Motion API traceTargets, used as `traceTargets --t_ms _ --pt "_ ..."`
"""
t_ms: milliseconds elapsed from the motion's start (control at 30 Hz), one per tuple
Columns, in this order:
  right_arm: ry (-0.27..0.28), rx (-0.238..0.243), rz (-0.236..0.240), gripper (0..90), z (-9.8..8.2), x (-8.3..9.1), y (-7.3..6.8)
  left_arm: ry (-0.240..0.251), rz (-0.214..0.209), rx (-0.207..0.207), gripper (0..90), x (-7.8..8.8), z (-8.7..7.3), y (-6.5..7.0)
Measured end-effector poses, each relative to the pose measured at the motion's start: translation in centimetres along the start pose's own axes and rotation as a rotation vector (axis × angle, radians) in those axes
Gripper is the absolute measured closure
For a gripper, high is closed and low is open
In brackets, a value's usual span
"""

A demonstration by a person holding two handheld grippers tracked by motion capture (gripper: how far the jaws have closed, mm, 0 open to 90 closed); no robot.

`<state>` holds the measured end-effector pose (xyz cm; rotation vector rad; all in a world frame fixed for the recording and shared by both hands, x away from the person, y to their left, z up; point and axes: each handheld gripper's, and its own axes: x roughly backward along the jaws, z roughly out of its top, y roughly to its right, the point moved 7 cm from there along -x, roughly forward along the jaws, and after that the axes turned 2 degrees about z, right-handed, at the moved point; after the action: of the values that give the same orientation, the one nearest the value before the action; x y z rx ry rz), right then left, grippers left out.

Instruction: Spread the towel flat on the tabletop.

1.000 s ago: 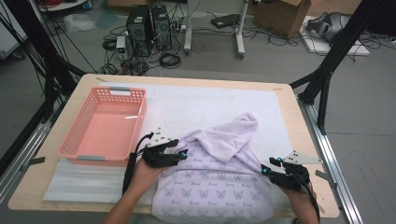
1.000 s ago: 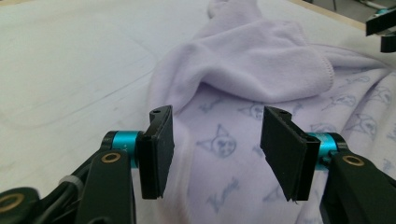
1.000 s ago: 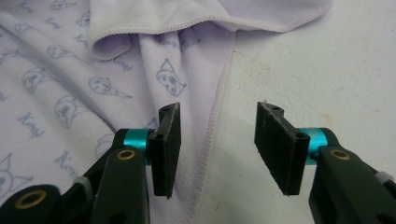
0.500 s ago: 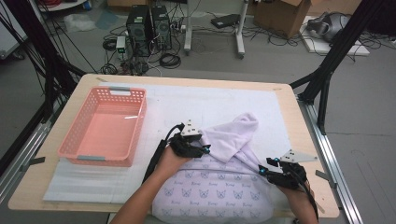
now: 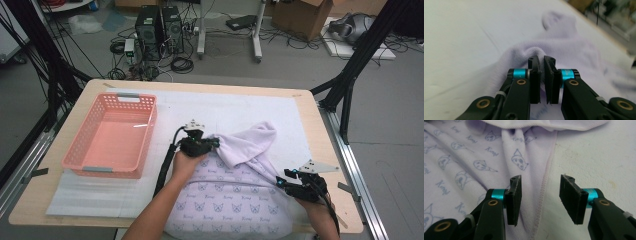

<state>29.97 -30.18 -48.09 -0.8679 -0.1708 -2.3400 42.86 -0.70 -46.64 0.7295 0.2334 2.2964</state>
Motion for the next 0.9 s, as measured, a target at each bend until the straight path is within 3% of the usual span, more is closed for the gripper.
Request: traceTargets --t_ms 133,233,300,367,500,533,600,733,800,833,900 --pt "0.000 0.002 0.002 51.8 0.0 -0.2 0.0 0.043 0.148 0.006 84.1 1.1 1.2 -3.2" --pt "0.002 0.001 0.001 51.8 0.1 -0.2 0.1 0.015 0.201 -0.064 80.7 1.5 1.1 -4.5" --pt "0.003 0.000 -0.002 51.8 0.2 -0.3 0.2 -0.004 0.175 -0.091 65.2 1.7 0.9 -4.3" --pt "0.005 -0.002 -0.001 51.8 0.3 -0.3 0.2 -0.016 0.121 -0.127 53.6 2.0 0.8 -3.2" --pt "0.009 -0.011 -0.008 51.8 0.7 -0.4 0.4 -0.037 -0.010 -0.223 48.9 2.1 0.4 -0.2" --pt "0.011 -0.009 -0.007 51.8 0.7 -0.4 0.4 -0.052 -0.015 -0.254 48.2 2.0 0.1 0.3" --pt "0.010 -0.007 -0.008 51.8 0.8 -0.4 0.3 -0.080 -0.031 -0.275 43.2 1.5 -0.4 1.0" --pt "0.013 -0.004 -0.006 51.8 0.9 -0.4 0.3 -0.184 0.014 -0.338 38.4 -0.3 -2.2 1.2" --pt "0.009 0.003 0.002 52.4 1.0 -0.6 0.2 -0.206 0.056 -0.382 40.6 -1.0 -2.8 1.1" --pt "0.006 0.006 0.005 52.6 1.2 -0.8 0.2 -0.198 0.090 -0.406 46.1 -1.0 -2.7 1.0" --pt "0.005 0.014 0.007 54.0 1.8 -1.3 0.3 -0.193 0.120 -0.421 70.1 -0.9 -2.3 0.7"
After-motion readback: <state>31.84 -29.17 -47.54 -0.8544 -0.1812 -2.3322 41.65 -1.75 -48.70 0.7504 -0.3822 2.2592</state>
